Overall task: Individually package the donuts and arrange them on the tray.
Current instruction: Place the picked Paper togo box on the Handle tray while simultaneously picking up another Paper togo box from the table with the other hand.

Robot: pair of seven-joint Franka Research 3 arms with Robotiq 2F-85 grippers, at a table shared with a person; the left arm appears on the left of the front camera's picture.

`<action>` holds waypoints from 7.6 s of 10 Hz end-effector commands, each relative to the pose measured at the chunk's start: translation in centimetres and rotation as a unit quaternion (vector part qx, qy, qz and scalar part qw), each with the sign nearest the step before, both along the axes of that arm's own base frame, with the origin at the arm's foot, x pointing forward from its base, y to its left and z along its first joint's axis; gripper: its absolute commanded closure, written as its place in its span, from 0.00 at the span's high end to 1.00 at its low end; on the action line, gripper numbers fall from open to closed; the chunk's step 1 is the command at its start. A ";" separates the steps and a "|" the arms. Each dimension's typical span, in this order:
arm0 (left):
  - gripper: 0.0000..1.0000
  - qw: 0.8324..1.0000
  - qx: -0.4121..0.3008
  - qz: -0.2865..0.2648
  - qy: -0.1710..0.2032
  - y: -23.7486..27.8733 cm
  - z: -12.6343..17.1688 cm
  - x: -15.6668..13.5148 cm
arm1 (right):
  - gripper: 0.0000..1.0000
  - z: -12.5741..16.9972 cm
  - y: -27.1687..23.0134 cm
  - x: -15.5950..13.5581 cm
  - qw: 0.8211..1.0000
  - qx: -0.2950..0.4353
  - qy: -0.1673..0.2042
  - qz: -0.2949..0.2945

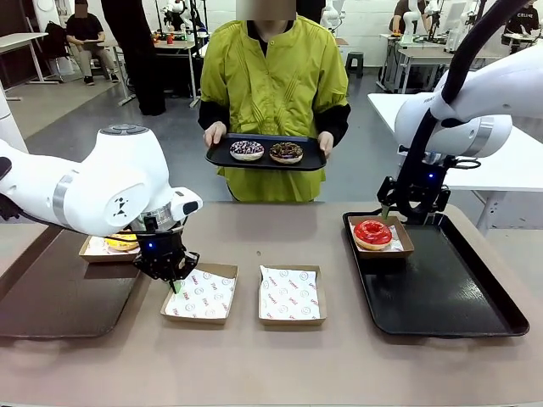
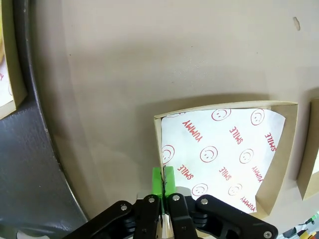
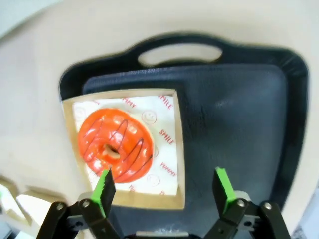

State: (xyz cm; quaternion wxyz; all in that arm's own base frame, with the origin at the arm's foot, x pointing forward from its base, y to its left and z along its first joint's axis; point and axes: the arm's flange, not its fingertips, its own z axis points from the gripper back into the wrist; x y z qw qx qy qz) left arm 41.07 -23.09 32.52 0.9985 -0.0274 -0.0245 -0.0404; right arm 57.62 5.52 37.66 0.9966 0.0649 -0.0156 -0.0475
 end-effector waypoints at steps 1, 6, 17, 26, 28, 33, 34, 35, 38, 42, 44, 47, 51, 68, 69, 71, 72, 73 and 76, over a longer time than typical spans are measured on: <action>0.00 1.000 -0.016 -0.004 0.009 0.5 3.8 0.9 | 1.00 3.9 -1.6 -3.2 0.995 0.100 0.014 0.016; 0.00 1.000 0.003 0.007 -0.012 1.2 15.0 7.4 | 1.00 12.4 -14.3 -17.4 0.929 0.355 -0.089 -0.055; 0.00 1.000 0.010 0.027 0.006 2.6 17.7 15.9 | 1.00 3.3 -22.5 -22.9 0.880 0.450 -0.125 -0.087; 0.00 1.000 0.010 0.027 0.006 2.6 17.7 15.9 | 1.00 3.3 -22.5 -22.9 0.880 0.450 -0.125 -0.087; 0.00 1.000 0.010 0.027 0.006 2.6 17.7 15.9 | 1.00 3.3 -22.5 -22.9 0.880 0.450 -0.125 -0.087; 0.00 1.000 0.010 0.027 0.006 2.6 17.7 15.9 | 1.00 3.3 -22.5 -22.9 0.880 0.450 -0.125 -0.087; 0.00 1.000 0.010 0.027 0.006 2.6 17.7 15.9 | 1.00 3.3 -22.5 -22.9 0.880 0.450 -0.125 -0.087; 0.00 1.000 0.010 0.027 0.006 2.6 17.7 15.9 | 1.00 3.3 -22.5 -22.9 0.880 0.450 -0.125 -0.087; 0.00 1.000 0.010 0.027 0.006 2.6 17.7 15.9 | 1.00 3.3 -22.5 -22.9 0.880 0.450 -0.125 -0.087; 0.00 1.000 0.010 0.027 0.006 2.6 17.7 15.9 | 1.00 3.3 -22.5 -22.9 0.880 0.450 -0.125 -0.087; 0.00 1.000 0.010 0.027 0.006 2.6 17.7 15.9 | 1.00 3.3 -22.5 -22.9 0.880 0.450 -0.125 -0.087; 0.00 1.000 0.010 0.027 0.006 2.6 17.7 15.9 | 1.00 3.3 -22.5 -22.9 0.880 0.450 -0.125 -0.087; 0.00 1.000 0.010 0.027 0.006 2.6 17.7 15.9 | 1.00 3.3 -22.5 -22.9 0.880 0.450 -0.125 -0.087; 0.01 0.999 0.007 -0.027 0.040 20.5 15.4 0.7 | 1.00 11.0 6.8 -18.4 0.994 0.106 -0.010 0.015; 0.01 0.999 0.007 -0.027 0.040 20.5 15.4 0.7 | 1.00 11.0 6.8 -18.4 0.994 0.106 -0.010 0.015; 0.01 0.999 0.007 -0.027 0.040 20.5 15.4 0.7 | 1.00 11.0 6.8 -18.4 0.994 0.106 -0.010 0.015; 0.01 0.999 0.008 -0.031 0.036 20.6 15.0 0.6 | 1.00 10.9 6.6 -18.4 0.994 0.111 -0.008 0.015; 0.01 1.000 0.011 -0.006 0.028 21.0 14.6 0.7 | 1.00 10.1 8.6 -18.6 0.996 0.083 -0.009 0.016; 0.01 0.999 0.022 0.027 0.023 23.3 13.4 -0.5 | 1.00 6.9 14.7 -19.1 0.999 0.031 0.009 0.044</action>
